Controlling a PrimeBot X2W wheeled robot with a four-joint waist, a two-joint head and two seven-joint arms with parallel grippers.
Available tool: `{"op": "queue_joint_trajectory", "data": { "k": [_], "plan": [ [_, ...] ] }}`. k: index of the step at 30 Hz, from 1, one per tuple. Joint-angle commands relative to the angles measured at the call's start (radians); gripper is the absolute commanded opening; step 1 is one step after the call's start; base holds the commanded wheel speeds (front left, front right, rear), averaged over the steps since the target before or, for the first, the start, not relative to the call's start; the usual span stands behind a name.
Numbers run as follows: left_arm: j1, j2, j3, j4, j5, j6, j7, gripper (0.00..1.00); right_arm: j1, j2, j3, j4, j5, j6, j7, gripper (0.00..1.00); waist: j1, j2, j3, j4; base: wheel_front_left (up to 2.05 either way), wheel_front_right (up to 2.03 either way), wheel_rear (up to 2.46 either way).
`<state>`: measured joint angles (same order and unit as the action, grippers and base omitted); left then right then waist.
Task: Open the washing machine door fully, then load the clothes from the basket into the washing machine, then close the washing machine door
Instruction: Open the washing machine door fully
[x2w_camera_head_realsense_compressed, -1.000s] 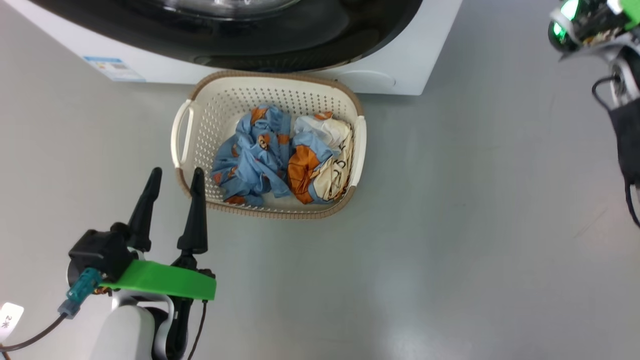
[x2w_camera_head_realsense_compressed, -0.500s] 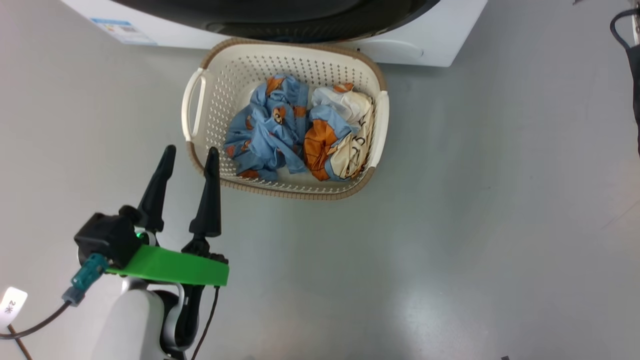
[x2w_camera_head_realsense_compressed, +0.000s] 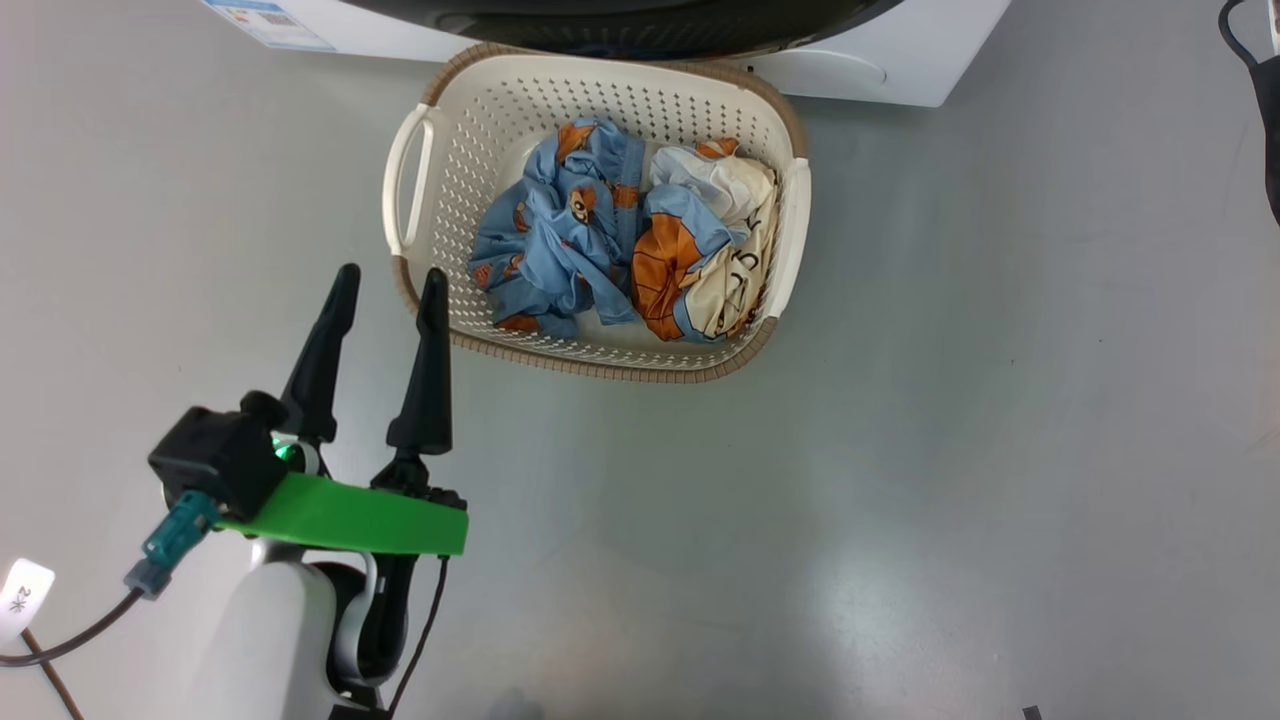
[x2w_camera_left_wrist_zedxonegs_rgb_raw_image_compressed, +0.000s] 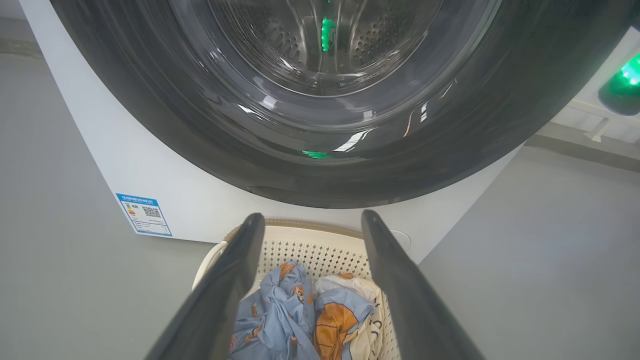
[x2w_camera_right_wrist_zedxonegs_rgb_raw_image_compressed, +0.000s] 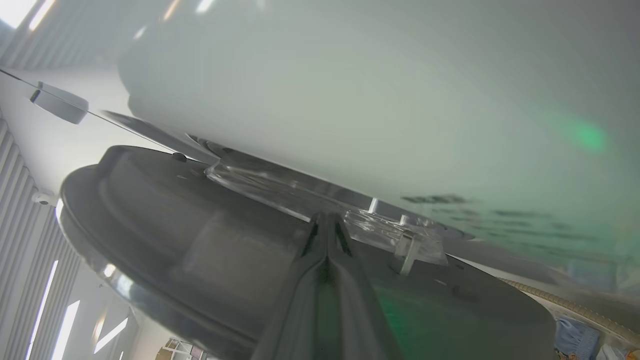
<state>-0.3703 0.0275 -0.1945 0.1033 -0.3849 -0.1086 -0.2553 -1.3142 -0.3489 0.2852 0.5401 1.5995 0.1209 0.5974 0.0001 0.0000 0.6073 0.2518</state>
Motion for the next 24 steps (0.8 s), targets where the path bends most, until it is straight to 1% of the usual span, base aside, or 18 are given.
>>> {"op": "queue_joint_trajectory", "data": {
  "k": [1,15,24],
  "plan": [
    [-0.005,0.023,0.027,-0.028,-0.008,0.009,-0.006,1.00,-0.010,0.026,0.014,-0.020,-0.016,0.010,0.015,0.00,0.0000,0.0000,0.001,0.001,0.00,0.00,0.00],
    [0.011,0.023,0.035,-0.020,0.010,0.009,-0.006,1.00,0.081,0.031,0.048,-0.066,-0.026,0.010,0.050,0.00,0.0000,0.0000,-0.048,-0.006,0.00,0.00,0.00],
    [0.043,0.023,0.046,-0.015,0.023,0.009,-0.006,1.00,0.168,0.052,0.072,-0.100,-0.017,0.010,0.070,0.00,0.0000,0.0000,-0.104,-0.023,0.00,0.00,0.00]
  ]
}}
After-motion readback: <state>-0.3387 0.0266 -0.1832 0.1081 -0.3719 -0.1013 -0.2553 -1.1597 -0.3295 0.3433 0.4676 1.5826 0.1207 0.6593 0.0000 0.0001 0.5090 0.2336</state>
